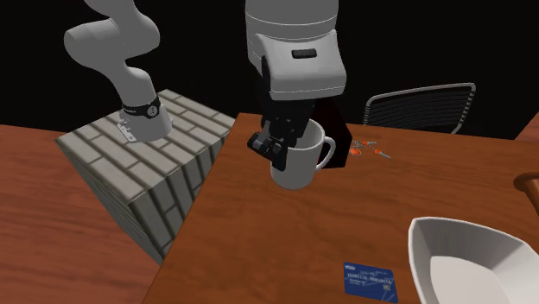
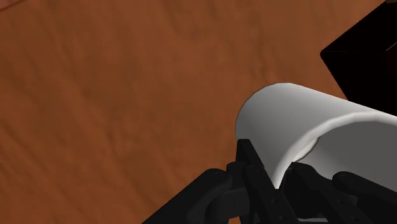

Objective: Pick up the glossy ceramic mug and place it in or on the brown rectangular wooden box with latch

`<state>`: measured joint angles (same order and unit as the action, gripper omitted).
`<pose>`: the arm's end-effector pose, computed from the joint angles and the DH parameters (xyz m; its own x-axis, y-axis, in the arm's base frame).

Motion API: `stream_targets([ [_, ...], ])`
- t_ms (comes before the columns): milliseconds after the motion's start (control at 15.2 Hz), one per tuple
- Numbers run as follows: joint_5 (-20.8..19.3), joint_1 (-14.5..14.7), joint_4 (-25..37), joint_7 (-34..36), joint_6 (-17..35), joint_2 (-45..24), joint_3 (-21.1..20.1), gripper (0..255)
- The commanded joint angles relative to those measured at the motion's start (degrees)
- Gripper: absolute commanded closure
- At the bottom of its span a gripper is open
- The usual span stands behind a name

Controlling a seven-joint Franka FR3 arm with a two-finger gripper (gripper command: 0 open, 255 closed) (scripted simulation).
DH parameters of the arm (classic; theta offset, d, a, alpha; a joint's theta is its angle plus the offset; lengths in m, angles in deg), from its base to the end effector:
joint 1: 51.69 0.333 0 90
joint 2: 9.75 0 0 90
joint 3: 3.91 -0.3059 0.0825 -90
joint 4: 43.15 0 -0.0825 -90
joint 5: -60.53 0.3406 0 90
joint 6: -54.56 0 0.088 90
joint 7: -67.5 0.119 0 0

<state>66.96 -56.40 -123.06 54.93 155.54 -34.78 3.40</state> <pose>0.6249 -0.1078 0.4442 0.9986 -0.0035 -0.0524 -0.0071 -0.9977 -0.0677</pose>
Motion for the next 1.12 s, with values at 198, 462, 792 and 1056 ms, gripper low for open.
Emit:
stream_targets([
  [198,-0.08,-0.17,3.83,0.23,-3.92,0.10,0.06,255],
  [462,-0.08,-0.32,7.29,0.42,-7.13,-0.14,0.08,255],
  [792,-0.26,0.45,8.61,1.63,-9.39,0.89,-0.17,255],
  [1056,-0.96,4.01,1.80,6.01,-7.37,6.01,-1.39,255],
])
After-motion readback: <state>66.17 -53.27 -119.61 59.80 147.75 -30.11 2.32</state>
